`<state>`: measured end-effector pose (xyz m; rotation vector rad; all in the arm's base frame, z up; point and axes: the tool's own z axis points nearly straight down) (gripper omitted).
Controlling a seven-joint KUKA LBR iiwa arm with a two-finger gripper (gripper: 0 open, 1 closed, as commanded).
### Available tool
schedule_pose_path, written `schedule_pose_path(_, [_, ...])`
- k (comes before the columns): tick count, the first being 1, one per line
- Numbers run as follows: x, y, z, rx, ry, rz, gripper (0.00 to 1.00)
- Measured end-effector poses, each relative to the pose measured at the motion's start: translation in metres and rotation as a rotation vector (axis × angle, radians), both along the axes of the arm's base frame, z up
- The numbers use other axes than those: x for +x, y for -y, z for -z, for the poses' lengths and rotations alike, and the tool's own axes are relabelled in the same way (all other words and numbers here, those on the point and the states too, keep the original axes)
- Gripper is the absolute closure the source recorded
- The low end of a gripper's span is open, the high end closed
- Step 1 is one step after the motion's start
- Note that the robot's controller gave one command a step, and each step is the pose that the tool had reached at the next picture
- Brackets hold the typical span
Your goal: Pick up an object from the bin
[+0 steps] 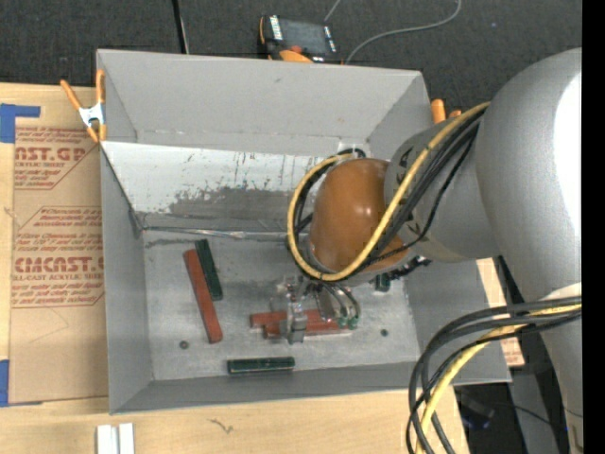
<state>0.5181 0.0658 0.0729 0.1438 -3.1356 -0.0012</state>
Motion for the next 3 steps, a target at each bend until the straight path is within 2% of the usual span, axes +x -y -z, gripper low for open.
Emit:
schedule_pose_path(1, [0.0002, 0.0000, 0.0025, 0.001, 0.005, 0.000, 0.00])
schedule_pose_path(2, [-0.0005, -0.0003, 0.0002, 0.001, -0.002, -0.001, 1.00])
schedule_pose_path(3, [0.0002, 0.0000, 0.0026, 0.001, 0.005, 0.001, 0.00])
